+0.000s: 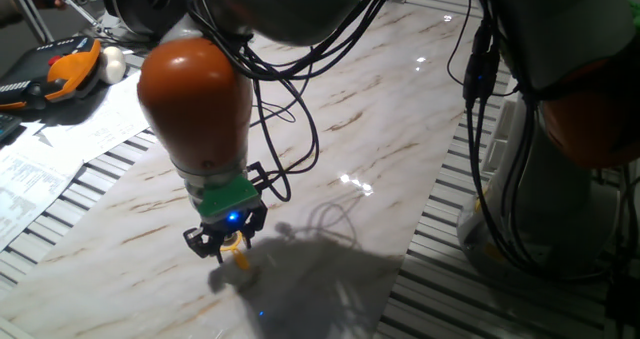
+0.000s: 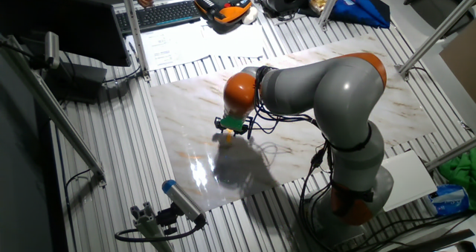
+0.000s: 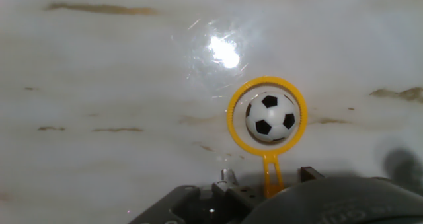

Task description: Remove the bubble ring from the ball

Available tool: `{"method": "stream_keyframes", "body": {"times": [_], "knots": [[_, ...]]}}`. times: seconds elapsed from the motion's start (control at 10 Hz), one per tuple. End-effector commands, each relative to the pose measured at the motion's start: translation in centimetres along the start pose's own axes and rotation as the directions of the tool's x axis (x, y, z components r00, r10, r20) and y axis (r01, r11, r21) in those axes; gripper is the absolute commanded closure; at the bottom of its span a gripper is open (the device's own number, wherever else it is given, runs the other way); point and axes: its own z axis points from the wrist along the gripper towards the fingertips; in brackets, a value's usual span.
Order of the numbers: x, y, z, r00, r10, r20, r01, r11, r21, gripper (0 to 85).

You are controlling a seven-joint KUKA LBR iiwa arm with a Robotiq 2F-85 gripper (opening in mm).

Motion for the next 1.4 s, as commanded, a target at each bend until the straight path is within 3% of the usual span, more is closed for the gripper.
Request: {"method": "stream_keyframes", "body": {"times": [0.0,0.3,0.6,0.7,1.3], "knots": [[-0.06,-0.17,0.17,1.0,0.0,-0.001,0.0,1.0,-0.001,34.0],[-0.13,-0.47,0.54,1.0,-0.002,-0.006,0.002,1.0,-0.004,34.0],[0.13,-0.45,0.61,1.0,-0.003,-0.001,0.003,1.0,0.012,34.0],[0.08,-0.45,0.6,1.0,-0.002,-0.004,0.002,1.0,0.013,51.0],[0.1,-0.52,0.78,1.0,-0.005,-0.008,0.005,1.0,0.018,51.0]]}}
